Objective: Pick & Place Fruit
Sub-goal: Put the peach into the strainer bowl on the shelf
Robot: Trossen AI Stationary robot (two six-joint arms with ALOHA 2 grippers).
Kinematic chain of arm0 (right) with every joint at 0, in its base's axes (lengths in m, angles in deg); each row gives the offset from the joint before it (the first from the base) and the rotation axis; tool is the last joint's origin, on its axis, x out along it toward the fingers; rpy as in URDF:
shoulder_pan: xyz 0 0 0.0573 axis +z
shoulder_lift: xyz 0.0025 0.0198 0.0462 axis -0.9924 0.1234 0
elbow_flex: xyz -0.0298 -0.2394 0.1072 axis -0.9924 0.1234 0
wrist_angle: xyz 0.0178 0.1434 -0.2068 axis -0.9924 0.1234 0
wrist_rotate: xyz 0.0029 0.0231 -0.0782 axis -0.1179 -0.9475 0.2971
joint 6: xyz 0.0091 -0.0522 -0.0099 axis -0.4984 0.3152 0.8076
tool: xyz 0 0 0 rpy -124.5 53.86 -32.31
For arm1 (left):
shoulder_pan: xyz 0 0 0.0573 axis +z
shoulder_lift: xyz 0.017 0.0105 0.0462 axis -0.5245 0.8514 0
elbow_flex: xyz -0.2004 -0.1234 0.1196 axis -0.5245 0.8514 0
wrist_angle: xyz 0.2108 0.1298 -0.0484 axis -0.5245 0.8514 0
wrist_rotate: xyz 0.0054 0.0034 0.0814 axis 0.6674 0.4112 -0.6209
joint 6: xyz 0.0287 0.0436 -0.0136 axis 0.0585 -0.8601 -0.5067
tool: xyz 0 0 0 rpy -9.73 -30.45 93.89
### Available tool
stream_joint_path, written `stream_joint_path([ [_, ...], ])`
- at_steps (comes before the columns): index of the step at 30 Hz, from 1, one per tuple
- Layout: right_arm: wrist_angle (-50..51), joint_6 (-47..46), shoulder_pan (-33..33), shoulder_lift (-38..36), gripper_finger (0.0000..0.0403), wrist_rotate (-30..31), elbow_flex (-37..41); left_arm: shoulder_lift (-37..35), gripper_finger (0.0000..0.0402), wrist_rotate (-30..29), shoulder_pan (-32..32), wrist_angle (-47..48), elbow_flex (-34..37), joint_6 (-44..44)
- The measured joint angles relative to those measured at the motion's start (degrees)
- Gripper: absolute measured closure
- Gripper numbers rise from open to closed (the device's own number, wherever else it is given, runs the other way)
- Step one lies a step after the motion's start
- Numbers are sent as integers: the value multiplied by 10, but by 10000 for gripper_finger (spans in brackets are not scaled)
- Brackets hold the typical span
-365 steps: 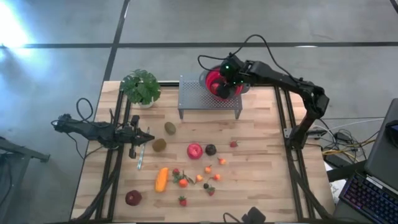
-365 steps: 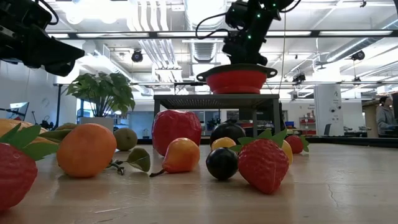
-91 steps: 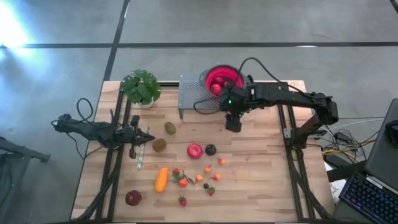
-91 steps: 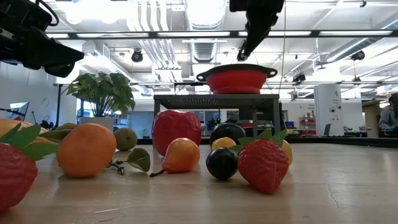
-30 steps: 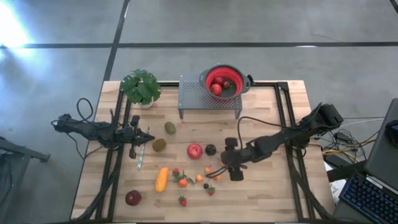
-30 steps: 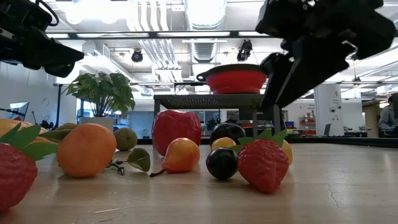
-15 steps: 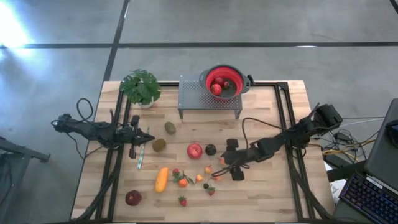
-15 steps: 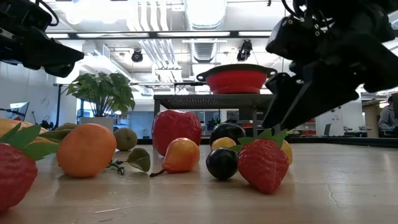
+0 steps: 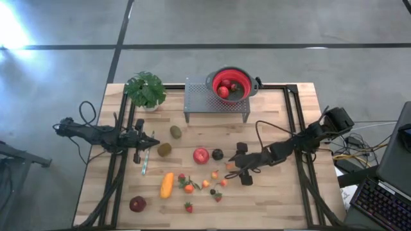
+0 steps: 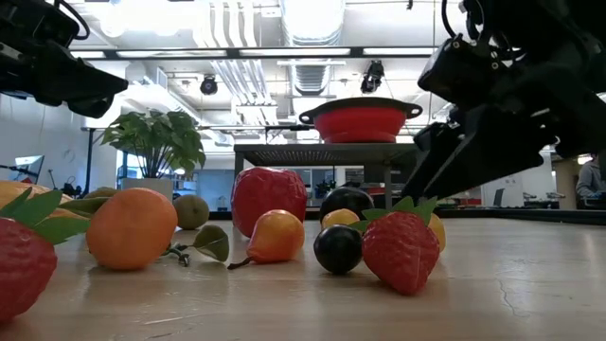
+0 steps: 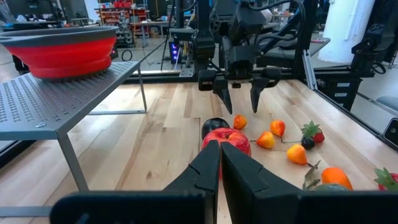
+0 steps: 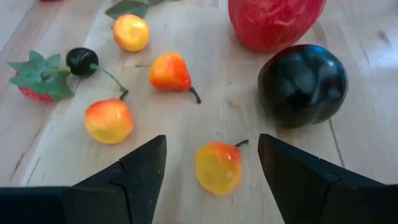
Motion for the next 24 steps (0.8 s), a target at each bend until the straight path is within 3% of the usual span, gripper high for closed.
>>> stream_joint_path([
  [13,-48,2,0,73,184,2,5,1,381,0,0,0,0,0],
  [24,-60,3,0,79,206,14,5,1,381,0,0,1,0,0],
])
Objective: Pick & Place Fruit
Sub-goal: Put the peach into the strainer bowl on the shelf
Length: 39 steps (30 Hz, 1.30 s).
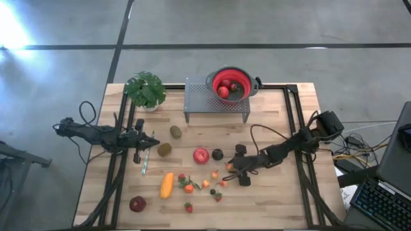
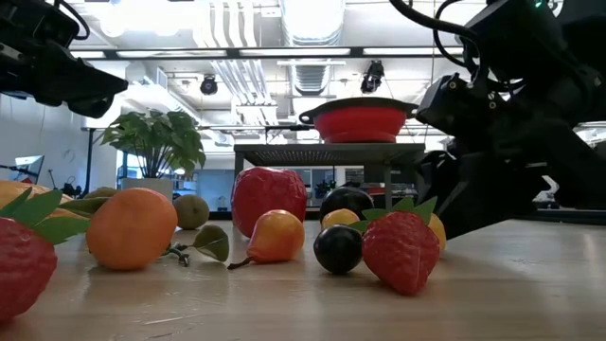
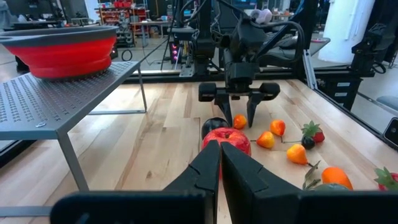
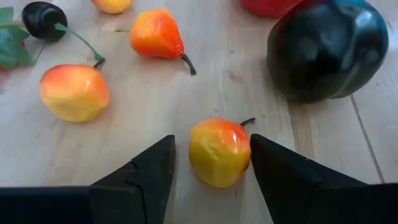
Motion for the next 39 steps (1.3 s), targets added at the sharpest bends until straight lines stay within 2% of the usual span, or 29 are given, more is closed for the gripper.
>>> stream_joint_path([
  [13,-2,-1,0,0,288,0,0,0,381,0,0,0,0,0],
  [16,-2,0,0,0,291,0,0,0,380,0,0,0,0,0],
  [22,11,0,0,-17,272,-1,0,0,381,0,0,0,0,0],
  [31,240,43,-12,-131,290,-1,-79,1,380,0,0,4,0,0],
  [39,393,121,-81,-223,271,0,-185,5,380,0,0,11,0,0],
])
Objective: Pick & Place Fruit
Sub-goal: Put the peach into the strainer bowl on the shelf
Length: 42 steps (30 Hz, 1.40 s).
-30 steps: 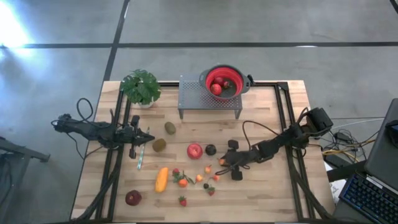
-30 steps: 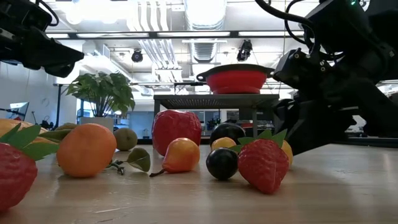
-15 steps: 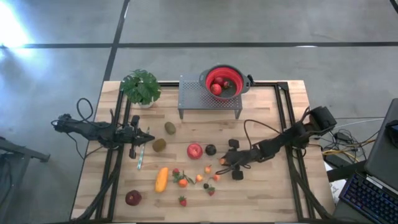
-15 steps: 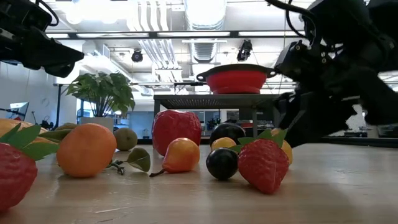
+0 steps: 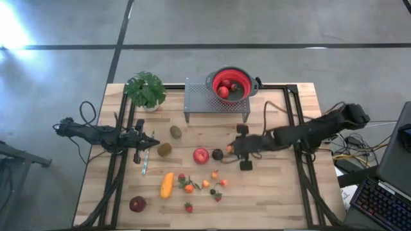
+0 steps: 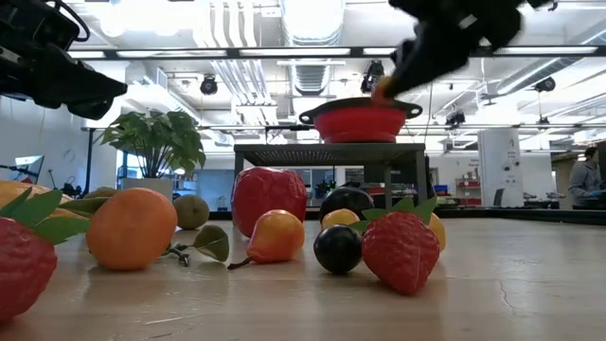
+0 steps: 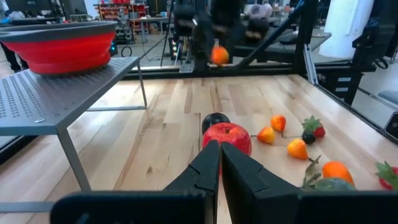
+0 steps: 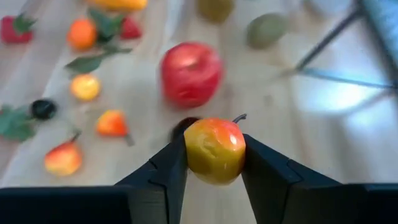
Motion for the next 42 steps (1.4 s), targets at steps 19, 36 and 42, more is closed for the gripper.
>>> stream_joint_path([
  [19,141,116,-254,-12,276,-9,-238,3,381,0,0,2,0,0],
  [36,208,79,-442,107,273,-67,-302,5,381,0,0,3,0,0],
  [42,208,54,-471,145,287,-68,-302,5,380,0,0,4,0,0],
])
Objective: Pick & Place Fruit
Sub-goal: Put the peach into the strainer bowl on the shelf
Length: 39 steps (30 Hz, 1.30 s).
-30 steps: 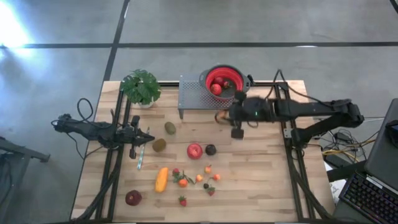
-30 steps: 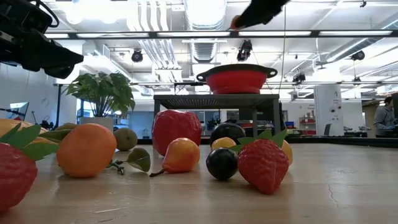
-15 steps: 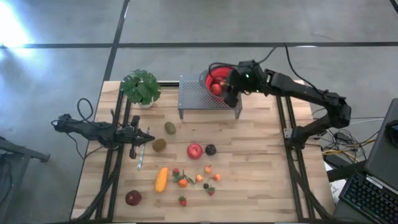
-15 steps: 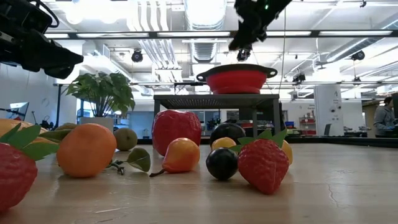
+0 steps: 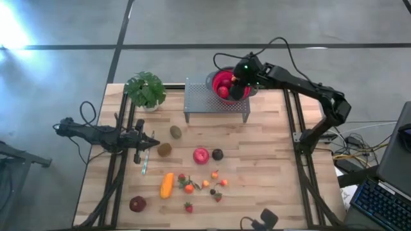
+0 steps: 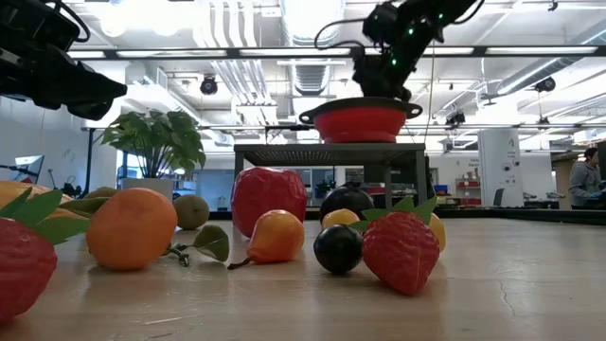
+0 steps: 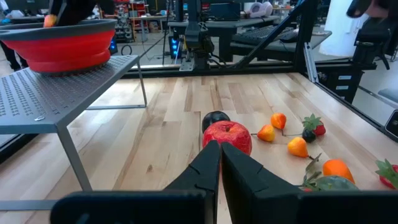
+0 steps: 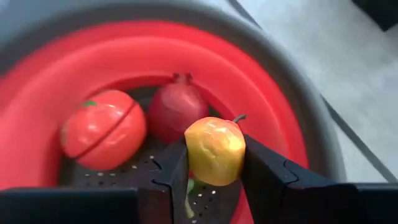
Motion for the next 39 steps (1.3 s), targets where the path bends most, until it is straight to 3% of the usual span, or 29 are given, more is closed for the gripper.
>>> stream_joint_path([
  [8,11,-1,-4,33,262,-1,0,0,380,0,0,0,0,0],
  [19,12,5,-3,24,272,1,0,0,380,0,0,0,0,0],
  [39,12,18,-3,-16,160,6,-1,0,381,0,0,0,0,0],
])
